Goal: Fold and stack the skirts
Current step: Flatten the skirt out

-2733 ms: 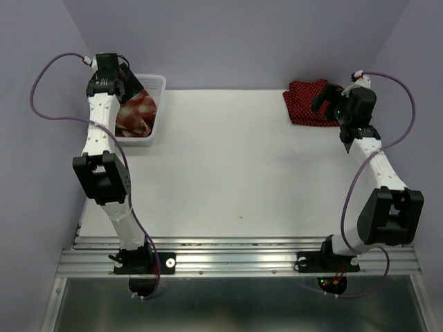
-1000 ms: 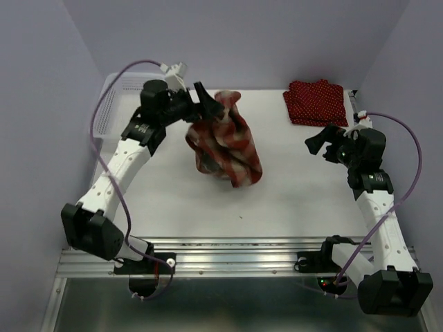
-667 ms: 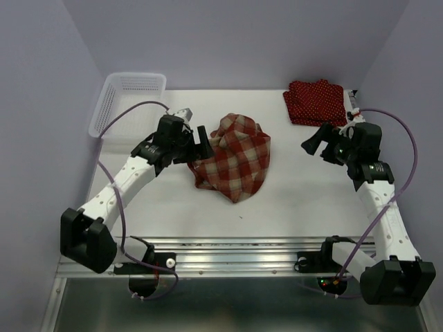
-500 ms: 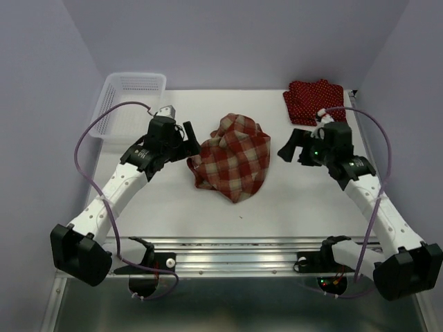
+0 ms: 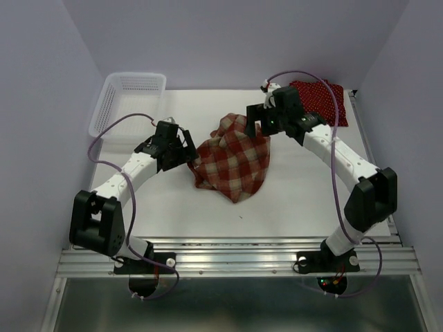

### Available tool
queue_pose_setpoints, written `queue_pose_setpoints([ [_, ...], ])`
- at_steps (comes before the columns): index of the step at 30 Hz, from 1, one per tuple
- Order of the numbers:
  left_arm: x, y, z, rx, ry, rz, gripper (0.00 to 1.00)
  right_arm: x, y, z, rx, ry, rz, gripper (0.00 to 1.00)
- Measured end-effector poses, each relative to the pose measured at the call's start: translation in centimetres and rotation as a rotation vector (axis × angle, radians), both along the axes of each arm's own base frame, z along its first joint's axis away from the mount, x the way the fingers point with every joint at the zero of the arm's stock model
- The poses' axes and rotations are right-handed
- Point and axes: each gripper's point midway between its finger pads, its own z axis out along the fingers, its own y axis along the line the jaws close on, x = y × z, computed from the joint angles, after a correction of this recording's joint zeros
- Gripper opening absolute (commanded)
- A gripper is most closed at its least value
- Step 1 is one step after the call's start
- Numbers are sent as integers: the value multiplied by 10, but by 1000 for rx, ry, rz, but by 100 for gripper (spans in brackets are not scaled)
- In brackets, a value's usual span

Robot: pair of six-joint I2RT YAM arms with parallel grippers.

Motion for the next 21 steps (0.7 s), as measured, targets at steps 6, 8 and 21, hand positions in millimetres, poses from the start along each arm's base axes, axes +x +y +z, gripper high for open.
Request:
queue_pose_setpoints([
  [6,13,-11,-42,-20,88,-27,93,73,23,-1,-54,-54,-16,100],
  [8,15,-15,-53,-27,116,-40,73,99,29,-13,-75,-55,-44,100],
  [21,21,-29,-71,-64,151,-98,0,168,56,-115,-159,81,-78,2],
])
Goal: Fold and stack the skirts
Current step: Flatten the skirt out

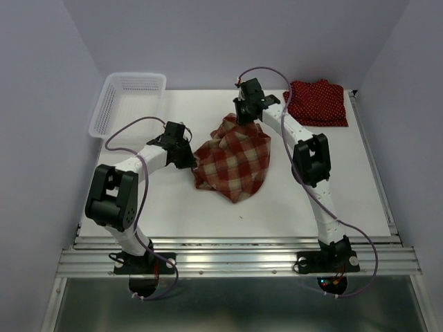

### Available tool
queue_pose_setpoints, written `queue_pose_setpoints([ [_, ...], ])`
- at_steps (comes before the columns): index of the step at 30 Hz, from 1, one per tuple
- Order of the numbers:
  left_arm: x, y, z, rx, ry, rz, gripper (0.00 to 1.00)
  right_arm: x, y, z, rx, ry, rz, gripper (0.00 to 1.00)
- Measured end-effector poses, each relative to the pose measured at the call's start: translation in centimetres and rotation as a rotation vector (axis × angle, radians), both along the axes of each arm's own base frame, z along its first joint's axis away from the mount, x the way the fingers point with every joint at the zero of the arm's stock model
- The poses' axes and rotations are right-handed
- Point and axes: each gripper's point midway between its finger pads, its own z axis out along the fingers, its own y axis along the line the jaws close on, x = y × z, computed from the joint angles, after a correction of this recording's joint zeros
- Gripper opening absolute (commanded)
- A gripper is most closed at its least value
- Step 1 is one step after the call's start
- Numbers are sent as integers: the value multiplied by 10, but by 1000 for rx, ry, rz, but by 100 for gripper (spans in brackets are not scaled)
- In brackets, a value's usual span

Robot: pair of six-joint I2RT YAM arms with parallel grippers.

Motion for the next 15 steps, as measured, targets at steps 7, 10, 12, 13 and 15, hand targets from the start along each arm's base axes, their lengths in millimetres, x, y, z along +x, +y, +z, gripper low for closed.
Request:
queue_pose_setpoints([
  [7,17,1,22,20,-46,17,0,-20,-12,10,-10,11,-15,1],
  [10,23,5,43,33,-89,38,0,-30,-27,51,-7,-63,-56,1],
  [12,25,12,71,43,-154,64,0,-37,-41,101,5,-162,-99,1],
  [13,26,15,87,43,-193,75,0,-41,-47,128,20,-223,-121,1],
  [15,26,20,127,29,-293,99,0,-58,-62,186,62,-351,-161,1],
])
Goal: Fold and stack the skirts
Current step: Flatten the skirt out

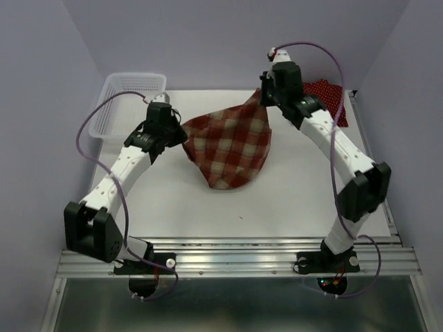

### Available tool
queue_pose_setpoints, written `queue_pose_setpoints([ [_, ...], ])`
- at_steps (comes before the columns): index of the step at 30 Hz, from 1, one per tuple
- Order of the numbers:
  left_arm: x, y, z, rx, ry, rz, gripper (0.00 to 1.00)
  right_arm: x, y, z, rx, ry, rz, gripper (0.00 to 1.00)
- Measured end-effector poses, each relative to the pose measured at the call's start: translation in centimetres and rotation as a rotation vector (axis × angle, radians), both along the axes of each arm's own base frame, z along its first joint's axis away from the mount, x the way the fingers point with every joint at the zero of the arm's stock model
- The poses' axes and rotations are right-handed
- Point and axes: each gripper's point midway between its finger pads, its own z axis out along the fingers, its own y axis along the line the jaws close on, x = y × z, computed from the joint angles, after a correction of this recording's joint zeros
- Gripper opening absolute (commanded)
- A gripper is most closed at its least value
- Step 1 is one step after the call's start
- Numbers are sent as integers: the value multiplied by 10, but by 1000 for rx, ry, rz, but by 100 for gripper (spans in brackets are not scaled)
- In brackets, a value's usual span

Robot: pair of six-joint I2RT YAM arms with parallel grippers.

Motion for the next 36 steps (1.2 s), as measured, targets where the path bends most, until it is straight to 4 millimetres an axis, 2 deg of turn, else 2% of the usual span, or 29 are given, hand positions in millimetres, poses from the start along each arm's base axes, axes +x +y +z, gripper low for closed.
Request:
queue_pose_setpoints([
  [1,-1,2,23,-12,-58,5,0,-12,-8,27,23,-60,-10,1],
  [2,-6,5,64,-40,-162,8,0,-28,-18,59,55,-130,-19,1],
  [5,-28,8,145,-109,-372,-14,0,-77,-39,130,139,-287,-18,1],
  [7,-58,9,210,-177,-550,-59,0,-111,-50,170,199,-383,3,1],
  [8,-70,9,232,-203,-614,-79,0,-133,-56,193,234,-436,24,1],
  [9,-90,9,261,-240,-702,-115,0,-151,-59,209,264,-474,49,0],
  [11,-128,8,304,-301,-842,-187,0,-192,-65,243,326,-556,120,1],
  [13,-160,7,332,-342,-937,-255,0,-223,-68,266,365,-613,189,1],
  [14,-171,6,340,-354,-964,-279,0,-246,-68,282,394,-653,244,1],
  [16,-198,5,363,-383,-1036,-345,0,-269,-69,299,419,-698,303,1],
  [18,-211,2,377,-403,-1079,-388,0,-287,-71,311,436,-733,344,1],
  [19,-212,0,377,-410,-1077,-401,2,-290,-72,314,438,-741,347,1],
  [21,-203,-2,372,-414,-1051,-393,9,-292,-74,315,438,-746,342,1],
  [23,-181,-4,359,-412,-993,-352,10,-277,-74,306,427,-718,302,1],
  [25,-146,-5,333,-393,-898,-276,1,-255,-72,289,408,-673,250,1],
  [26,-117,-6,308,-364,-808,-218,0,-230,-69,268,382,-619,197,1],
  [27,-90,-7,285,-335,-730,-168,1,-214,-67,253,362,-582,163,1],
  [28,-73,-6,268,-314,-675,-131,16,-187,-64,227,324,-519,105,1],
  [29,-36,-5,225,-257,-553,-66,57,-165,-61,205,289,-468,66,1],
  [30,-22,-3,205,-231,-500,-40,71,-129,-56,166,229,-382,16,6],
  [31,5,0,161,-183,-383,0,78,-111,-51,143,198,-331,1,18],
  [32,22,1,124,-141,-288,19,95,-74,-45,91,135,-222,-23,62],
  [33,40,7,71,-98,-151,56,99,-53,-42,55,91,-149,-30,82],
  [34,45,10,38,-65,-64,66,99,-40,-40,19,58,-65,-40,100],
  [35,46,15,-4,-29,50,84,99,-26,-39,-28,3,46,-43,100],
  [36,44,20,-32,-4,127,94,99,-19,-39,-64,-26,128,-51,100],
])
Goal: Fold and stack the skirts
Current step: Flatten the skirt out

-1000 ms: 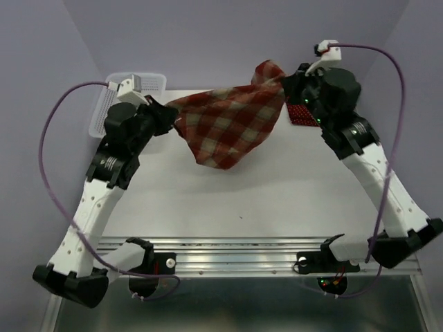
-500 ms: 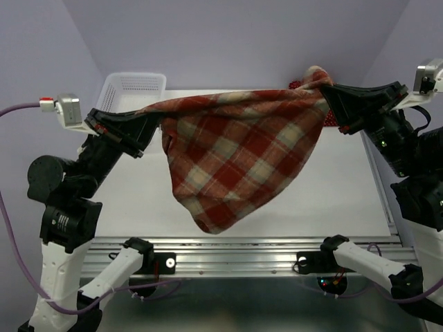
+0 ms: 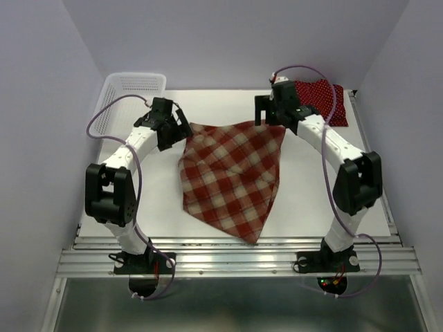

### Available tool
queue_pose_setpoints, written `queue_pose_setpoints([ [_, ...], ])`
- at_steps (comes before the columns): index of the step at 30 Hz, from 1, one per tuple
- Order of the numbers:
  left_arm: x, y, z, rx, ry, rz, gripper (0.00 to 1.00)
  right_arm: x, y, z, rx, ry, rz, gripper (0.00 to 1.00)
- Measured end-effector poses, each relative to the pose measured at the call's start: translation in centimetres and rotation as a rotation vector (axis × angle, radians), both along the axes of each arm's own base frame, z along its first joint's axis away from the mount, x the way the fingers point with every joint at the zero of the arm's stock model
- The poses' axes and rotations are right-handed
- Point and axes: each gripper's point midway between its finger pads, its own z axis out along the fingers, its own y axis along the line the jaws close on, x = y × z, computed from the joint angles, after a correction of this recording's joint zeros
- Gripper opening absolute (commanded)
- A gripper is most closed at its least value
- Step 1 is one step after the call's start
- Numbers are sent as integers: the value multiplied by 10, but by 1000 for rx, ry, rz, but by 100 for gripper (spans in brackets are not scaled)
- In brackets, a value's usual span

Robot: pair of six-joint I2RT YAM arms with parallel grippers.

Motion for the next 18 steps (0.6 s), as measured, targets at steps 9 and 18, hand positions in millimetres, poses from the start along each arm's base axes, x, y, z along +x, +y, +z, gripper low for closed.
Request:
queue_pose_setpoints([
  [9,-56,14,26,-19,-61,-3,99,-51,-14,-32,20,160,5,100],
  [18,-81,19,-11,-13,-9,5,99,-146,18,-40,221,196,169,100],
])
